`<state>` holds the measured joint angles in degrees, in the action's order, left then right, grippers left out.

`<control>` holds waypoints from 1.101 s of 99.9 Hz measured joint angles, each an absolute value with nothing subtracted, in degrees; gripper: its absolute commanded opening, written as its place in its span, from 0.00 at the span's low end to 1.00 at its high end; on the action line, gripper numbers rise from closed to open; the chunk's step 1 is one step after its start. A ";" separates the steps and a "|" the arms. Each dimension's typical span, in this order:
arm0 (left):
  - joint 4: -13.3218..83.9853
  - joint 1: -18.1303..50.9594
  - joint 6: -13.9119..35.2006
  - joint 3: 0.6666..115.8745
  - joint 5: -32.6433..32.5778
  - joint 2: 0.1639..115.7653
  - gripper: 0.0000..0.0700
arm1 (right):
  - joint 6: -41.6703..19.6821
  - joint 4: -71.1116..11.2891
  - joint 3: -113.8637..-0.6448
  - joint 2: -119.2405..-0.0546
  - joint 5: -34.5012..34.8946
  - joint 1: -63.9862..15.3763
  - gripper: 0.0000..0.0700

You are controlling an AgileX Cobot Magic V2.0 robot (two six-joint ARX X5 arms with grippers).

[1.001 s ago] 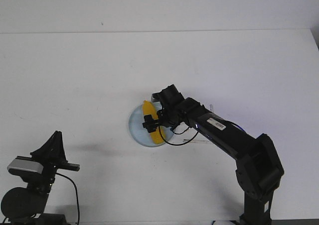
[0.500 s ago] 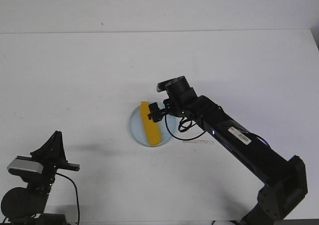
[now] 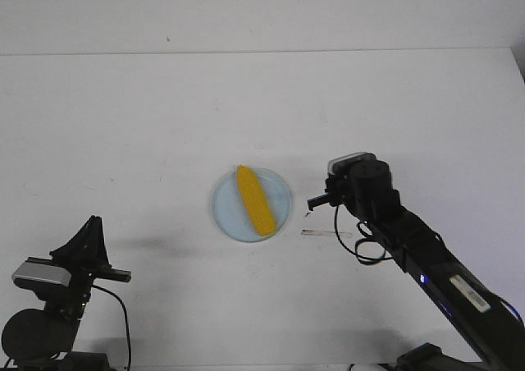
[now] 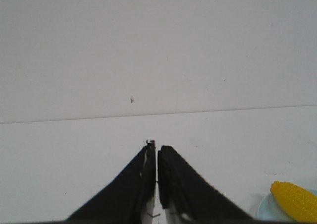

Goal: Place corn on plate with both arms

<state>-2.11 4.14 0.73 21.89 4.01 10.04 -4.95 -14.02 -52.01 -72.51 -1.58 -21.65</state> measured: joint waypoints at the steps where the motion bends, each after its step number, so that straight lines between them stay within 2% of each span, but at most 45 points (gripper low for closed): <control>1: -2.11 4.14 0.73 21.89 4.01 10.04 0.00 | -4.93 -13.43 -51.22 -71.79 -1.56 -21.26 0.06; 12: -2.11 4.14 0.73 21.89 4.01 10.04 0.00 | -3.16 -4.67 -42.83 -63.79 -1.54 -16.71 0.06; 17: -2.11 4.14 0.73 21.89 4.01 10.04 0.00 | -1.98 -0.89 -39.13 -60.42 -1.48 -14.33 0.02; 29: -2.11 4.14 0.73 21.89 4.01 10.04 0.00 | -0.58 4.10 -30.61 -52.71 -1.52 -8.36 0.02; 49: -2.11 4.14 0.73 21.89 4.01 10.04 0.00 | -0.21 4.95 -21.96 -39.59 -1.54 -1.50 0.02; 58: -2.11 4.14 0.73 21.89 4.01 10.04 0.00 | -0.21 2.20 -21.17 -33.67 -1.63 -0.16 0.02; 75: -2.11 4.14 0.73 21.89 4.01 10.04 0.00 | -0.21 -0.62 -21.17 -25.02 -1.52 -0.32 0.02; 110: -2.11 4.14 0.73 21.89 3.99 10.04 0.00 | -0.21 -0.58 -21.17 -14.57 -1.54 -0.34 0.02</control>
<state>-2.11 4.14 0.73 21.89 3.99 10.04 -0.21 -0.58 -21.17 -14.57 -1.54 -0.34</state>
